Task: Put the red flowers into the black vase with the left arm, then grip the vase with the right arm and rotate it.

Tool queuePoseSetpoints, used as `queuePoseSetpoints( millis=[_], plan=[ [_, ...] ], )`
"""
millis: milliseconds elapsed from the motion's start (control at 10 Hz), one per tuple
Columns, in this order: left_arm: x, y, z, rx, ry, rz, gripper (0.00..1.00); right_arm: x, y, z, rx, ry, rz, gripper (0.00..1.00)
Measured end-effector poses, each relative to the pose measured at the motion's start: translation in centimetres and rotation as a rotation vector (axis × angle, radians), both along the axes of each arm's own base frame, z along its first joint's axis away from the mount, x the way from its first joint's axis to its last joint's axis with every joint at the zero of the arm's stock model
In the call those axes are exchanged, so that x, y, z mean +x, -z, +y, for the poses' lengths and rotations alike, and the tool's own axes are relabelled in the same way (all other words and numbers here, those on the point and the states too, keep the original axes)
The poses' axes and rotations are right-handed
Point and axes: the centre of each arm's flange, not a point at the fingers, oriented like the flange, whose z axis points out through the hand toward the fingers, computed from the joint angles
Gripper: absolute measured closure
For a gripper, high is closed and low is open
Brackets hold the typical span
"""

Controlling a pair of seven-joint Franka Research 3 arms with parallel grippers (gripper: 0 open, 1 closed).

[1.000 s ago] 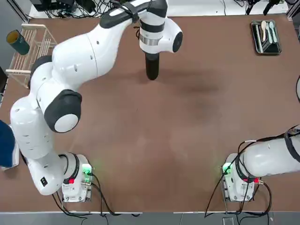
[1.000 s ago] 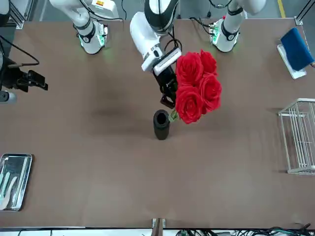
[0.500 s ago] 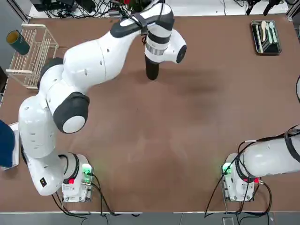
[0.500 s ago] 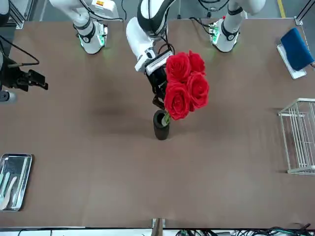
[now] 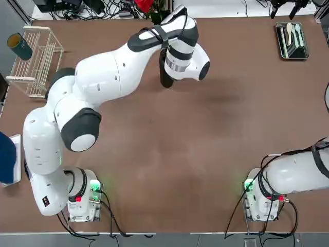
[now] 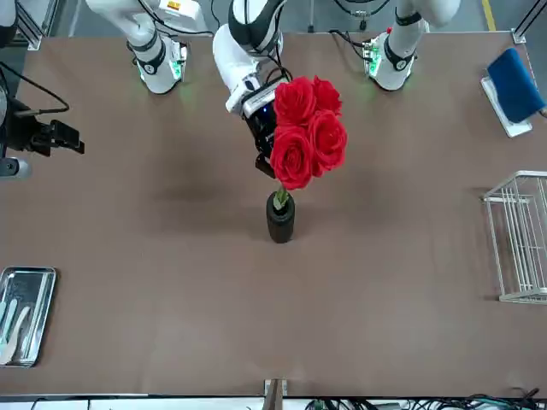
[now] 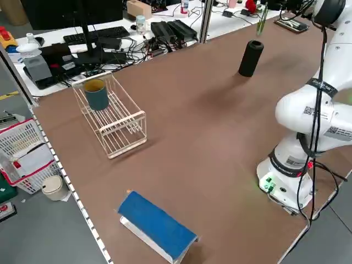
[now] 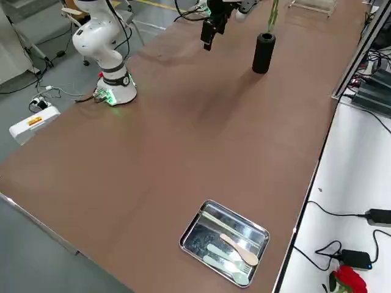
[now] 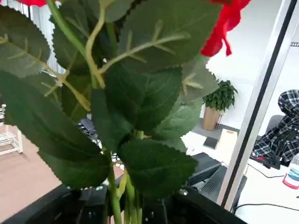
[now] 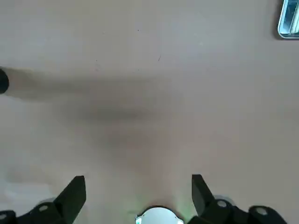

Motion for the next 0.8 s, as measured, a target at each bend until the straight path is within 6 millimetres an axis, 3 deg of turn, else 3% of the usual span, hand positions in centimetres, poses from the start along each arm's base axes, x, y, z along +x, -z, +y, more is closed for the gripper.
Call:
queuePoseSetpoints(
  millis=[800],
  plan=[
    [0.0, 2.4, 0.8, 0.012, -0.063, -0.028, 0.93, 0.0, 0.1, 0.1, 0.000, -0.001, 0.003, 0.00]
  ],
)
